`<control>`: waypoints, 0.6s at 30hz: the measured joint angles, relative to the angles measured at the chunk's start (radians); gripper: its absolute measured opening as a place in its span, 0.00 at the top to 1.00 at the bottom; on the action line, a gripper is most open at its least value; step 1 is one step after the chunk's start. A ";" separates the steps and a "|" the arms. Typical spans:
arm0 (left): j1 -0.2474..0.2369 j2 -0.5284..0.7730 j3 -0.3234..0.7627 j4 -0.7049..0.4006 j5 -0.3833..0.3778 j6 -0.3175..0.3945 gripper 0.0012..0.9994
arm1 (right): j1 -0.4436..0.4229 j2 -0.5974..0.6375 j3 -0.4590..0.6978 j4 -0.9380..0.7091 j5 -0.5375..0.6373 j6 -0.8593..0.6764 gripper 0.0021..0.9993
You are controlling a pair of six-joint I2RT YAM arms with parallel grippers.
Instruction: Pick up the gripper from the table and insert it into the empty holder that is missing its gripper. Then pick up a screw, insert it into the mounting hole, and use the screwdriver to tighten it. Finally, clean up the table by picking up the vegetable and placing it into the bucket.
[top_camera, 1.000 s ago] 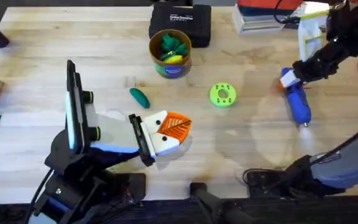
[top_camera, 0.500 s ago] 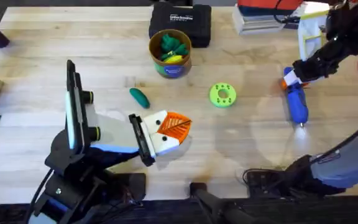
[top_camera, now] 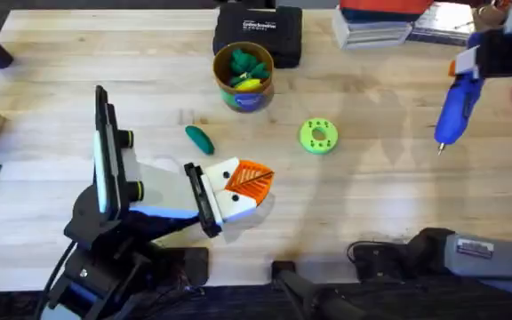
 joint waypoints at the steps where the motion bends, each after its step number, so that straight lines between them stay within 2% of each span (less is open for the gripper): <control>1: 0.000 0.000 0.000 0.000 0.000 0.000 0.99 | 0.003 -0.034 0.002 -0.005 0.000 0.017 0.97; 5: 0.000 0.000 0.000 0.000 0.000 0.000 0.99 | 0.043 -0.147 0.003 -0.032 0.001 0.059 0.97; 9: 0.000 0.000 0.000 0.000 0.000 0.000 0.99 | 0.123 -0.243 -0.024 -0.018 0.001 0.103 0.97; 18: 0.000 0.000 0.000 0.000 0.000 0.000 0.99 | 0.363 -0.506 -0.258 0.070 0.002 0.239 0.97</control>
